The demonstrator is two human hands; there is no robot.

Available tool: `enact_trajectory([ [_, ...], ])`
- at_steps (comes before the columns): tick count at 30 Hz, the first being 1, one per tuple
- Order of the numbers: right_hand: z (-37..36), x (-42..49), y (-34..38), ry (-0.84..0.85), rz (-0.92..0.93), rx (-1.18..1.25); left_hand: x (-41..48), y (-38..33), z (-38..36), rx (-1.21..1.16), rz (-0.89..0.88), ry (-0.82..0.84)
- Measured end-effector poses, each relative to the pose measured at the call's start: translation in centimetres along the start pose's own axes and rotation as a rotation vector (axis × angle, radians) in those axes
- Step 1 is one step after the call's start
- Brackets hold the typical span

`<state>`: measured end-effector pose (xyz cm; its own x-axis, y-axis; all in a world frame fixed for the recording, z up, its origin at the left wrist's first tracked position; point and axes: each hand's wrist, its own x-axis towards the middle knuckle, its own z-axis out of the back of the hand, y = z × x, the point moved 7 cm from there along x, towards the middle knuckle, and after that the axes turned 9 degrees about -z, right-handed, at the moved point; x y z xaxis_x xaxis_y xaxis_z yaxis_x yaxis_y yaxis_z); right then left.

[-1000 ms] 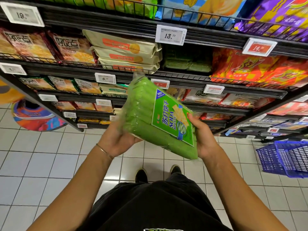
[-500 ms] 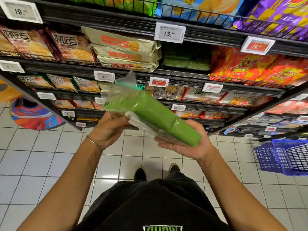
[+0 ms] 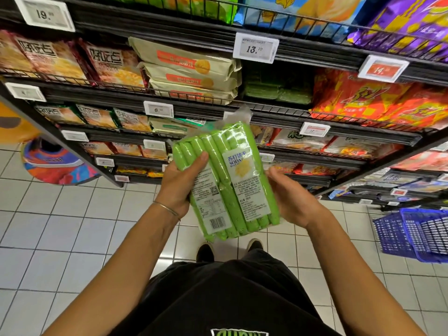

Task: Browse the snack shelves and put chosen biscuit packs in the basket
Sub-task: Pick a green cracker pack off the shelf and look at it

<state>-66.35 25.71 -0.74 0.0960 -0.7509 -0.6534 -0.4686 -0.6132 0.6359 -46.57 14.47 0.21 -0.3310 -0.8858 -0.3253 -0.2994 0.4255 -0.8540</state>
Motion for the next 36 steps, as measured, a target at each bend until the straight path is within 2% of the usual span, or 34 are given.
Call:
enact_trajectory([
  [2, -0.7, -0.2, 0.9, -0.075, 0.036, -0.262, 0.0, 0.4, -0.6, 0.020, 0.038, 0.028],
  [4, -0.8, 0.1, 1.3, -0.152, 0.072, -0.398, 0.0, 0.5, -0.9, 0.033, 0.069, 0.079],
  [6, -0.7, 0.1, 1.5, -0.196, 0.128, -0.362, 0.0, 0.2, -1.0, 0.015, 0.065, 0.149],
  [10, -1.0, 0.1, 1.2, -0.167, 0.140, -0.092, -0.8, -0.1, -1.6, -0.051, 0.067, 0.294],
  [12, -1.2, 0.2, 1.2, -0.181, 0.167, -0.115, -1.0, 0.1, -2.0, -0.007, 0.069, 0.336],
  [20, -1.6, 0.1, 1.7, -0.189, 0.244, -0.247, -0.8, -0.1, -1.5, 0.075, 0.008, 0.313],
  [28, -1.9, -0.2, 1.8, -0.140, 0.216, -0.210, -0.6, -0.7, -1.9, 0.079, -0.018, 0.326],
  [36, -1.0, -0.3, 1.4, -0.183, 0.183, -0.180, -0.1, -0.4, -1.7, 0.081, -0.015, 0.309],
])
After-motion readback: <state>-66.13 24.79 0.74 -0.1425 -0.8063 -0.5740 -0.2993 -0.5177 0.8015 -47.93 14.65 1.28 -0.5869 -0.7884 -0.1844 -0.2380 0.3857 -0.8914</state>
